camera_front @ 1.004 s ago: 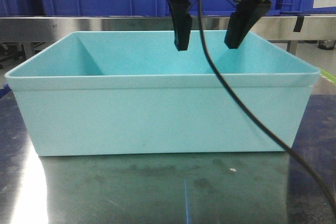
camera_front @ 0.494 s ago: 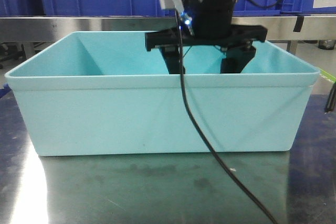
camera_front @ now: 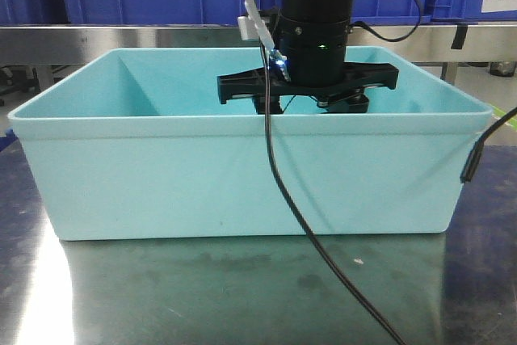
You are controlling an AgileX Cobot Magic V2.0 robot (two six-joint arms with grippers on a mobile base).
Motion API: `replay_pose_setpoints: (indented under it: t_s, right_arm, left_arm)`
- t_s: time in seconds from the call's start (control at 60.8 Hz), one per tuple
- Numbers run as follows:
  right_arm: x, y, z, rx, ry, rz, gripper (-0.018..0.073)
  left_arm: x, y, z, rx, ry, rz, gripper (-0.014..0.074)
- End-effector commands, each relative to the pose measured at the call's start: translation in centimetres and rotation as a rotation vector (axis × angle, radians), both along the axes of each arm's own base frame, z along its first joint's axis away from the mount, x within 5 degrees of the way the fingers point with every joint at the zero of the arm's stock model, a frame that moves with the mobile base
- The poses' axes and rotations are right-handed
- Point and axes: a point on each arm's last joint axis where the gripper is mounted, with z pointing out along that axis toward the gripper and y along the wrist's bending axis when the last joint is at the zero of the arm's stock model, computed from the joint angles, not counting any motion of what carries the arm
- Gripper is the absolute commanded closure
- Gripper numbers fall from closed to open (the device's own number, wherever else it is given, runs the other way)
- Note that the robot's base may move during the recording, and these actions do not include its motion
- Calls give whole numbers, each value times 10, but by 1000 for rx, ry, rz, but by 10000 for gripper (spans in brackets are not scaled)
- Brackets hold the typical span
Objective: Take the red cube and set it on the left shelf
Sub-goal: 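Close the right gripper on the red cube and lift it out, then drive the base away from the table holding the red cube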
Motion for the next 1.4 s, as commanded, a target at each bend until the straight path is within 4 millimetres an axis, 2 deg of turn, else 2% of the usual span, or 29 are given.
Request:
replay_pose_setpoints:
  t_s: [0.0, 0.115, 0.313, 0.444, 0.527, 0.658, 0.79, 0.955, 1.086, 1.383]
  right_arm:
    - [-2, -3, 46, 78, -124, -3, 412]
    - [-9, -8, 71, 120, -189, 0, 412]
    - [-34, -24, 136, 189, -355, 66, 412]
    - [-61, -39, 177, 203, -461, 152, 412]
    - [-85, -56, 203, 212, -546, 193, 412]
    - [-115, -78, 220, 214, -646, 210, 412]
    - [-151, -104, 219, 220, -735, 219, 412]
    - [-190, -131, 200, 229, -808, 233, 412]
    - [-218, -148, 176, 254, -856, 244, 412]
    - [-278, -185, 145, 355, -1055, 247, 412]
  left_arm:
    - [0, 0, 1, -9, -79, -8, 495]
    - [0, 0, 1, -9, -79, -8, 495]
    - [0, 0, 1, -9, -79, -8, 495]
    - [0, 0, 1, -9, -79, -8, 495]
    - [0, 0, 1, -9, -79, -8, 495]
    - [0, 0, 1, -9, -79, -8, 495]
    - [0, 0, 1, -9, -79, -8, 495]
    - [0, 0, 1, -9, -79, -8, 495]
    - [0, 0, 1, -9, -79, -8, 495]
    - [0, 0, 1, -9, -79, -8, 495]
